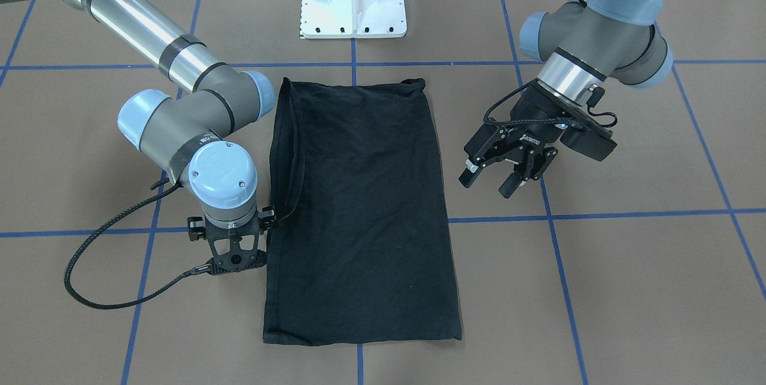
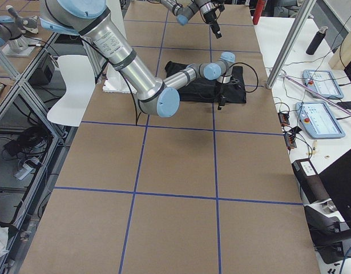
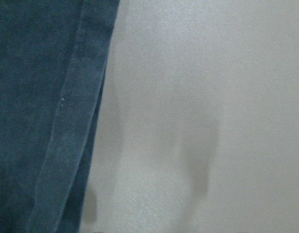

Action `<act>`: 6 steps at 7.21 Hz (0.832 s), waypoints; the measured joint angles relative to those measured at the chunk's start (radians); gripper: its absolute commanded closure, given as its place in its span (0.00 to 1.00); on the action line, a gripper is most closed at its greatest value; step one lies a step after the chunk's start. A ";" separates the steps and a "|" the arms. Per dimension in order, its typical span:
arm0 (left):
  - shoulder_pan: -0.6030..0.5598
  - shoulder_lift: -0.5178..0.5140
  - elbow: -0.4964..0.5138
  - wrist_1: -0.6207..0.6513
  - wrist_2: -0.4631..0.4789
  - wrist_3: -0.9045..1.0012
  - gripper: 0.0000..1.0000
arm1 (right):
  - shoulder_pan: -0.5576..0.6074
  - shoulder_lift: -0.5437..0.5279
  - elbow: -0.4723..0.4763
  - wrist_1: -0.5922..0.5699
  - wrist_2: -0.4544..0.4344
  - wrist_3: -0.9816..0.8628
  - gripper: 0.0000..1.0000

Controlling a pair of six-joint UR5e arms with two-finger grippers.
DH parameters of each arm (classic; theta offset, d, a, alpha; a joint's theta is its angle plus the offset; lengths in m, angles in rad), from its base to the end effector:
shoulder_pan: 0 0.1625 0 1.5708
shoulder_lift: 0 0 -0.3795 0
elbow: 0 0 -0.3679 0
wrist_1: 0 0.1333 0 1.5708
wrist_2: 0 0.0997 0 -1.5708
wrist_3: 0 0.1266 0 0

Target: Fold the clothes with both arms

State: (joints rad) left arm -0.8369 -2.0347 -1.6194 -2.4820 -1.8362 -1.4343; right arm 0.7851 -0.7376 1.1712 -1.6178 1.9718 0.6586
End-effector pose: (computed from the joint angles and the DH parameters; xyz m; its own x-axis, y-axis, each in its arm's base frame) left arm 0.3449 -0.5318 0.2408 0.1711 0.0064 -0.9852 0.5244 0.8460 0.0965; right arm -0.4719 -0.5902 0.3335 0.8333 -0.1966 0.5167 0.1835 0.9800 0.0769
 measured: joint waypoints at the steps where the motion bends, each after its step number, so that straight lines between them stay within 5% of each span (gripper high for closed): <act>1: 0.000 0.000 0.000 0.000 0.000 0.000 0.00 | 0.008 -0.002 0.031 -0.039 0.004 -0.015 0.05; 3: 0.000 0.000 0.000 0.000 0.000 0.000 0.00 | 0.010 0.027 0.060 -0.097 0.033 -0.014 0.05; 6: 0.001 0.000 -0.002 0.000 0.000 -0.001 0.00 | -0.033 0.052 0.018 -0.016 0.034 0.038 0.05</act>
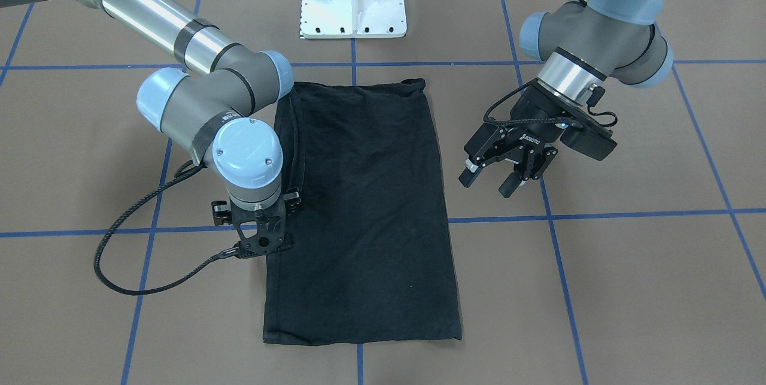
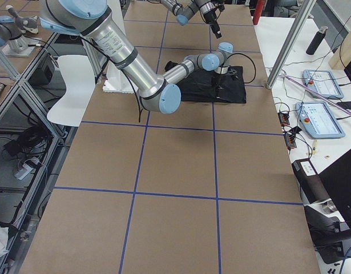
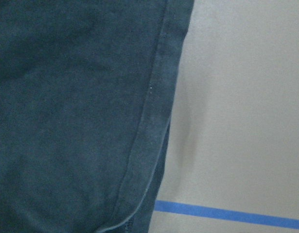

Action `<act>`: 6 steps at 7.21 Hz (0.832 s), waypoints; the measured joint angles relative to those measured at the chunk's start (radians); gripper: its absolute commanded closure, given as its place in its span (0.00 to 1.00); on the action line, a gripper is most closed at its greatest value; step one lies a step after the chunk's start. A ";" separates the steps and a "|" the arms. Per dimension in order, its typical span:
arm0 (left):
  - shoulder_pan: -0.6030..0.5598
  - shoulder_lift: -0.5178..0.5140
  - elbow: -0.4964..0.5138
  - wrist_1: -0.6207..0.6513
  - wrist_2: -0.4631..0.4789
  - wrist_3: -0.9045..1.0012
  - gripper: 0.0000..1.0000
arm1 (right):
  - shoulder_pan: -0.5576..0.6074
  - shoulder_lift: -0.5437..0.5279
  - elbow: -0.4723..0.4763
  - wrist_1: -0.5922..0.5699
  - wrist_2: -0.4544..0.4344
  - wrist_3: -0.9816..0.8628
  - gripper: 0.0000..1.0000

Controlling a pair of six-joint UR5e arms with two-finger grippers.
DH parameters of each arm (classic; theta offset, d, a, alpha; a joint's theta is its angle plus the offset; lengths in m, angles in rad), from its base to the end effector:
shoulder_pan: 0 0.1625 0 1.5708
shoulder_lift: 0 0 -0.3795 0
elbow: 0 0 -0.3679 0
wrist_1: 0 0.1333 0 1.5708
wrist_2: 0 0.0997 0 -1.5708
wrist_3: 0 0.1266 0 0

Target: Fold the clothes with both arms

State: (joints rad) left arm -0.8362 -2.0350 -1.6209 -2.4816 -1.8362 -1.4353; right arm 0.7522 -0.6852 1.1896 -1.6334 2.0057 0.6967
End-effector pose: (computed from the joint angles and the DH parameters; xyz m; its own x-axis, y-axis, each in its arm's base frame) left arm 0.3450 -0.5313 0.2400 0.1697 0.0066 -0.9855 0.5240 0.8463 0.0959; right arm -0.4968 -0.5743 0.2860 0.7979 -0.2060 0.5665 0.1930 0.9776 0.0835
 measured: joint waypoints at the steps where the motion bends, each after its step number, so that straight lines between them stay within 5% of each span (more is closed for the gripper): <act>1: 0.000 0.000 0.000 0.000 0.000 0.000 0.00 | -0.009 0.003 -0.014 0.025 0.000 0.012 0.05; 6: 0.000 -0.001 -0.001 0.000 0.000 0.001 0.00 | -0.038 0.006 -0.025 0.040 0.001 0.027 0.07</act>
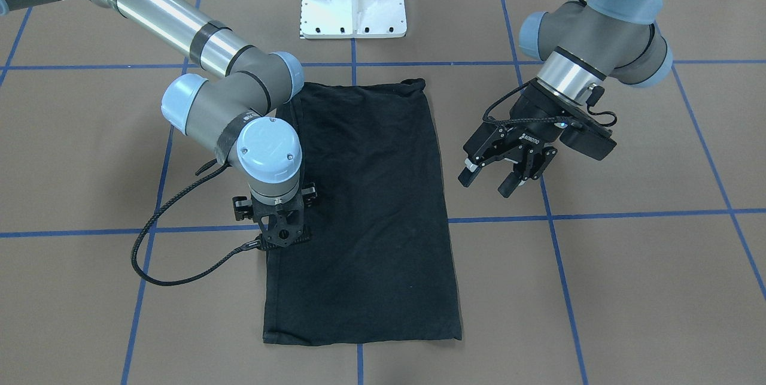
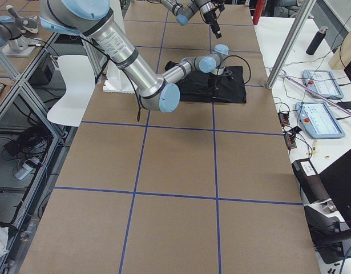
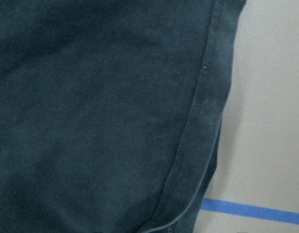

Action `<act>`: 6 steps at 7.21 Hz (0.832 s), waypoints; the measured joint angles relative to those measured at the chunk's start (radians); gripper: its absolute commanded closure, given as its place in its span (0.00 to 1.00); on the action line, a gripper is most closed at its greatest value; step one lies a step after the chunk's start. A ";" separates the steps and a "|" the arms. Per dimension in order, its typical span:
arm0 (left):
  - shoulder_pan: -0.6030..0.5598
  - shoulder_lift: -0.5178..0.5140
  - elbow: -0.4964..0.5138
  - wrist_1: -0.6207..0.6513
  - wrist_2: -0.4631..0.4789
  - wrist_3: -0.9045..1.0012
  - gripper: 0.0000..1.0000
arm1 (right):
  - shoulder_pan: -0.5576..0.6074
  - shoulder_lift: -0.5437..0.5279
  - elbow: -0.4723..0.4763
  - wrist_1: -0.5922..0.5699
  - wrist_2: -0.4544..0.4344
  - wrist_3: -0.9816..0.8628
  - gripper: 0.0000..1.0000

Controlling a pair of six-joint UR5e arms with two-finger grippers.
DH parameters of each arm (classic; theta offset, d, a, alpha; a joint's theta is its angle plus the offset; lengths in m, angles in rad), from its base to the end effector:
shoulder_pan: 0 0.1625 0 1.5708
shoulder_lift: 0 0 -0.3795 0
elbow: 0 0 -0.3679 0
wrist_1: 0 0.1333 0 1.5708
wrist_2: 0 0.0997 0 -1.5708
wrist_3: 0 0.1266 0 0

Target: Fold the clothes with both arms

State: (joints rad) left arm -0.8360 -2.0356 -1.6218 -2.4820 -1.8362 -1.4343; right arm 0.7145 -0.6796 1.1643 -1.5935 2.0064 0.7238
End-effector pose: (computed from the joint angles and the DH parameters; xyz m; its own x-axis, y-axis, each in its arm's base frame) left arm 0.3450 -0.5311 0.2391 0.1689 0.0089 -0.9856 0.5238 0.8462 0.0974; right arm -0.5226 -0.5591 0.2879 0.7865 -0.2171 0.5782 0.2074 0.9747 0.0838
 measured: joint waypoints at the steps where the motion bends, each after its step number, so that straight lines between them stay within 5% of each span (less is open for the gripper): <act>1: 0.000 0.000 -0.001 0.000 0.000 0.000 0.00 | -0.003 0.000 -0.001 0.000 0.000 -0.001 0.07; 6: 0.000 -0.001 -0.005 0.001 0.000 -0.001 0.00 | -0.002 -0.017 0.006 -0.069 -0.012 -0.010 0.06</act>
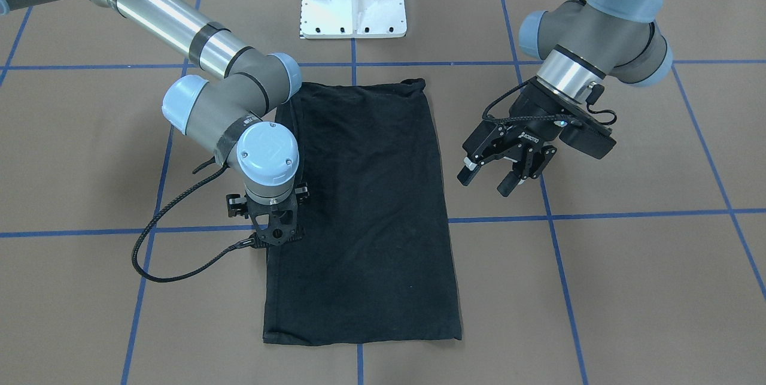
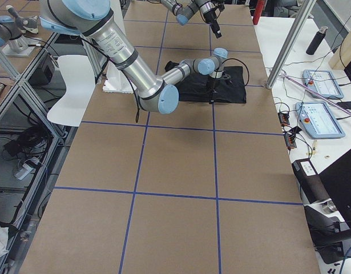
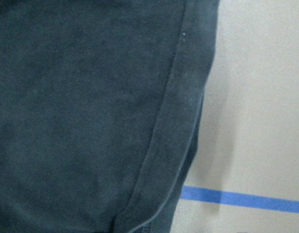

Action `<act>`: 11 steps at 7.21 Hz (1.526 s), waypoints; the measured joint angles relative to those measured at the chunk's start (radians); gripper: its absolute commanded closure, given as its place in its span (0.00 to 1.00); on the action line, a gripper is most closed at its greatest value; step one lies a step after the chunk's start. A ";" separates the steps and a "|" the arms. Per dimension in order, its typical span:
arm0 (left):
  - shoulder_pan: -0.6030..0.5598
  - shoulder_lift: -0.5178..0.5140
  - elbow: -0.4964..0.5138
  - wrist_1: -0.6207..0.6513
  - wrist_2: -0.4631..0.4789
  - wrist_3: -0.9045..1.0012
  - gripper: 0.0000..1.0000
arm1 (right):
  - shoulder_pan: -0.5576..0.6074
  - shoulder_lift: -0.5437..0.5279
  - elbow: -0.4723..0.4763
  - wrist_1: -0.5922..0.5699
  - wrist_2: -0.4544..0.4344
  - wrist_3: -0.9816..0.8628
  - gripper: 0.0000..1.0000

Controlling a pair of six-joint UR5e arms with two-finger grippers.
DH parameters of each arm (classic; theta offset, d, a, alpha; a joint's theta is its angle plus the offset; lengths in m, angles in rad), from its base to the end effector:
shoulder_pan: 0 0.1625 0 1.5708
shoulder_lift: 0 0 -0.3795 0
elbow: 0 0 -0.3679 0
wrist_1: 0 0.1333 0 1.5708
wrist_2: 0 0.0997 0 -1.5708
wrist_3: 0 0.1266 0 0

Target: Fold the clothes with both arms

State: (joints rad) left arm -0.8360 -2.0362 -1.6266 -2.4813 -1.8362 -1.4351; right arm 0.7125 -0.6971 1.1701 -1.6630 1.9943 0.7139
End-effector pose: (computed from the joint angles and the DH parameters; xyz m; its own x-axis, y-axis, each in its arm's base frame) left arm 0.3442 -0.5302 0.2366 0.1654 0.0117 -0.9862 0.5243 0.8459 0.0980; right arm -0.5174 -0.5544 0.3086 0.8231 -0.1995 0.5317 0.2164 0.9758 0.0311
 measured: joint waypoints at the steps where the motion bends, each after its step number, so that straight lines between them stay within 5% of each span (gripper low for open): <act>1: 0.000 0.000 -0.001 0.000 0.000 0.000 0.00 | 0.007 -0.002 0.009 -0.037 -0.001 -0.004 0.06; 5: -0.001 0.002 -0.009 0.011 0.000 -0.001 0.00 | 0.012 -0.020 0.032 -0.088 -0.002 -0.008 0.06; 9: -0.001 0.002 -0.016 0.022 0.000 0.000 0.00 | 0.031 -0.077 0.245 -0.181 0.040 -0.016 0.05; 11: -0.001 0.011 -0.031 0.036 0.000 0.003 0.00 | 0.033 -0.050 0.269 -0.195 0.059 -0.009 0.03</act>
State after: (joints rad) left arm -0.8375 -2.0248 -1.6577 -2.4451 -1.8365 -1.4320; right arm 0.7457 -0.7474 1.4390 -1.8582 2.0533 0.7048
